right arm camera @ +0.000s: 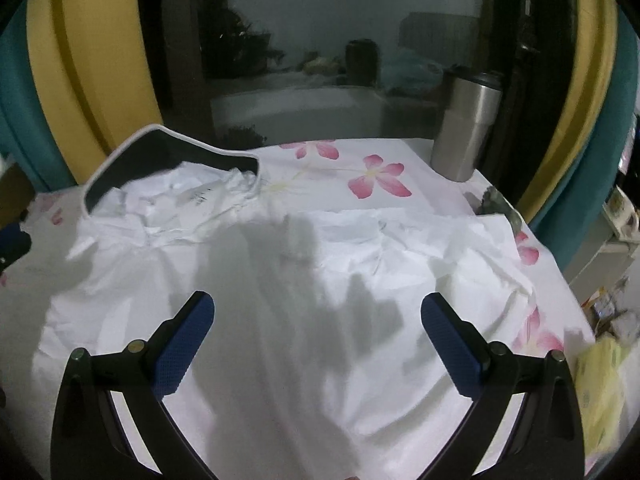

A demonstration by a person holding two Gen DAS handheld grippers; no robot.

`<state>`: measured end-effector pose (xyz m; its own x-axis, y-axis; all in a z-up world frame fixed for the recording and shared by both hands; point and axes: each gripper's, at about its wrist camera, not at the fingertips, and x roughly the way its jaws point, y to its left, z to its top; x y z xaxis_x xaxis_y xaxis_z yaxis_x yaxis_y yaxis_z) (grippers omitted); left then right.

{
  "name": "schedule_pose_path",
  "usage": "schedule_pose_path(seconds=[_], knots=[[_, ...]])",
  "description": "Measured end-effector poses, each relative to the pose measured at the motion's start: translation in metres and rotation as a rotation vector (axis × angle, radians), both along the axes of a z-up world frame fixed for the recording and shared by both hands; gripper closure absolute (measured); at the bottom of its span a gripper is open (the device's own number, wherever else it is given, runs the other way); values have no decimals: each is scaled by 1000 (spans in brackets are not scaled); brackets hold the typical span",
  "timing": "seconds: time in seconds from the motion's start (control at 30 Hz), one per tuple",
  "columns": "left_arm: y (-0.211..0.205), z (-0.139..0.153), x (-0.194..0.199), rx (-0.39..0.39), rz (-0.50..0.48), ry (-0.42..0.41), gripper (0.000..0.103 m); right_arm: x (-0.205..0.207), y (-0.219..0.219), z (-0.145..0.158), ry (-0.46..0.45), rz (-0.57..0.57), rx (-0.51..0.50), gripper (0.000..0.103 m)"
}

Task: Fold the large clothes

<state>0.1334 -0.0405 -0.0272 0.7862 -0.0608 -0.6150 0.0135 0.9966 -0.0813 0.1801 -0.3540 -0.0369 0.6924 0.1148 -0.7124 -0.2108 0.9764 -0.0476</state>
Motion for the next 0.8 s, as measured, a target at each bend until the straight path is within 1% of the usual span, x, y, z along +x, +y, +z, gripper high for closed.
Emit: schedule_pose_path(seconds=[0.13, 0.17, 0.2, 0.33, 0.37, 0.43, 0.47, 0.5, 0.53, 0.57, 0.67, 0.8], knots=[[2, -12, 16, -6, 7, 29, 14, 29, 4, -13, 29, 53, -71, 1], [4, -15, 20, -5, 8, 36, 13, 35, 5, -17, 36, 62, -85, 4], [4, -17, 23, -5, 9, 40, 13, 42, 7, -21, 46, 79, -98, 10], [10, -29, 36, -10, 22, 68, 14, 67, 12, -34, 69, 118, -153, 11], [12, -32, 38, -13, 25, 76, 14, 72, 14, -37, 75, 127, -165, 13], [15, -36, 41, -20, 29, 87, 13, 81, 16, -44, 98, 156, -168, 31], [17, -38, 41, -24, 32, 91, 14, 84, 16, -46, 110, 168, -158, 51], [19, -39, 41, -27, 35, 94, 14, 86, 15, -45, 110, 198, -116, 70], [21, -40, 41, -35, 38, 96, 14, 87, 15, -44, 109, 210, -105, 81], [23, -41, 41, -41, 40, 97, 14, 86, 16, -42, 97, 212, -115, 92], [28, -38, 39, -44, 42, 88, 14, 81, 18, -29, 48, 226, -91, 99], [35, -29, 33, -41, 43, 72, 14, 69, 25, 3, -22, 242, -54, 99]])
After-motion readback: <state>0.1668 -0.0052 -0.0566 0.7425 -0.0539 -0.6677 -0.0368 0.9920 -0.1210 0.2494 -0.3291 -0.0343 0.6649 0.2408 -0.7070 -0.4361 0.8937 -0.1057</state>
